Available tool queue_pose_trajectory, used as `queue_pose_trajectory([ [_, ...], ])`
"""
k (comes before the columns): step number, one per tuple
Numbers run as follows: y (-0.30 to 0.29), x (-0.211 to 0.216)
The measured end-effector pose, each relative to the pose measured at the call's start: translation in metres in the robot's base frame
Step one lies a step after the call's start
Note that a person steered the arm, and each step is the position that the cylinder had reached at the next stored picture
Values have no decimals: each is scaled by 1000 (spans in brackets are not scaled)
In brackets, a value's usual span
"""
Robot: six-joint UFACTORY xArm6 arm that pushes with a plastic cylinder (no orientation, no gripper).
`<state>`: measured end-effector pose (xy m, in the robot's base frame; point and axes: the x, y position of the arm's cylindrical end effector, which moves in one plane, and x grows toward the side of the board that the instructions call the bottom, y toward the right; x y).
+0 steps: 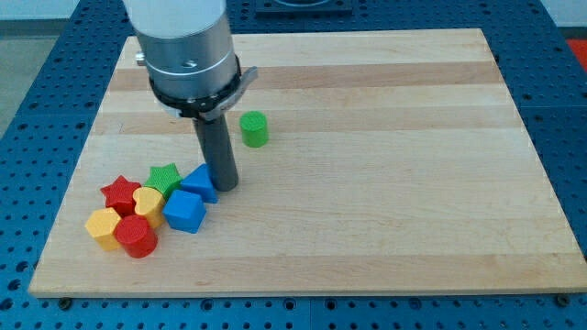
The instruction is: Slide the green circle into the top side of the red star
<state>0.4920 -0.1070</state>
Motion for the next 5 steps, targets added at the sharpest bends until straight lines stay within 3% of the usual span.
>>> queue_pose_trajectory([
  [2,-16,5],
  [3,23,3],
  [5,101,-46],
])
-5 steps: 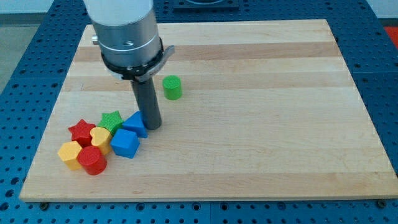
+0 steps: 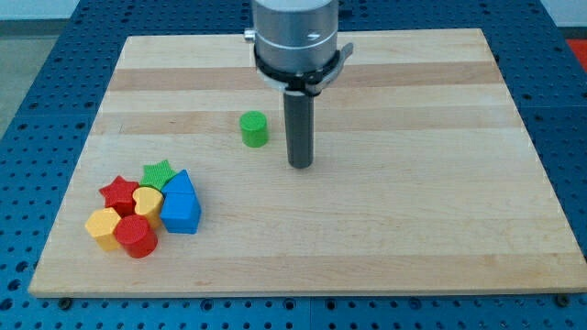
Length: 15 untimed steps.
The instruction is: Slide the green circle into the top side of the red star
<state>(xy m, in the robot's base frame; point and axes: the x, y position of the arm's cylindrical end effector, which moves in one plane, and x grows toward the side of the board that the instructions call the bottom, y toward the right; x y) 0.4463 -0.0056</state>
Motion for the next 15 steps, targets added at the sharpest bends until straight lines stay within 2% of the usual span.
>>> queue_pose_trajectory([
  [1,-15,-50],
  [3,-41,-50],
  [10,-187,13],
  [12,-180,-3],
  [14,-223,-30],
  [15,-227,-30],
])
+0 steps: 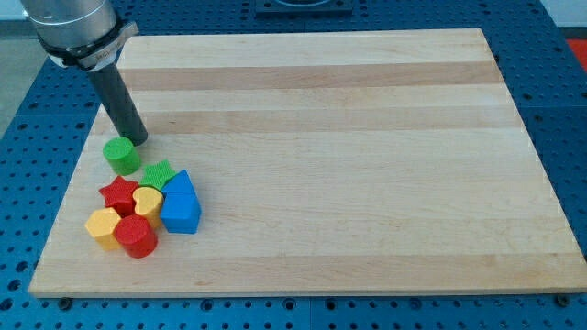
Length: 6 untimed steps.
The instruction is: Slide the green circle into the top side of the red star
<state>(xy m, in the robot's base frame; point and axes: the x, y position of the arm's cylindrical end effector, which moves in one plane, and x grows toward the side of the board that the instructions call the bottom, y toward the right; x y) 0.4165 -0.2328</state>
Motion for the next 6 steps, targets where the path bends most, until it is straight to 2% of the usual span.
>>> queue_pose_trajectory([
  [5,-49,1],
  [6,-33,21],
])
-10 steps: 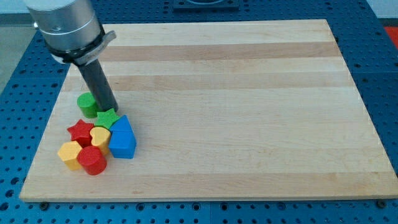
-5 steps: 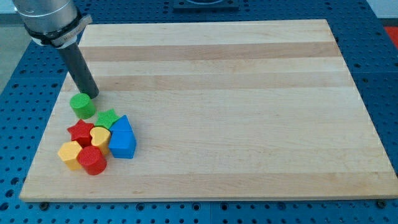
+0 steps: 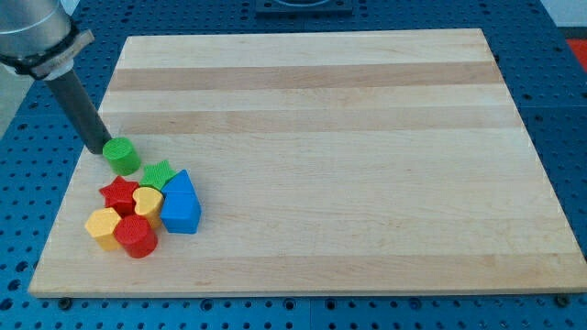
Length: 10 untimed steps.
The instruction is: Slide the green circle into the top side of the red star
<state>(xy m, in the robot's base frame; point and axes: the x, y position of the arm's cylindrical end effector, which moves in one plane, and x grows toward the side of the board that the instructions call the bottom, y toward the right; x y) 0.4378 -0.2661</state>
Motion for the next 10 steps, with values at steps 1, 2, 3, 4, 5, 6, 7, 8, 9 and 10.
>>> queue_pose_trajectory([
  [1,11,20],
  [2,13,30],
  [3,13,30],
  [4,13,28],
  [5,13,-12],
  [6,37,-25],
  [7,47,-25],
  [8,47,-18],
  [9,47,-1],
  [10,43,21],
])
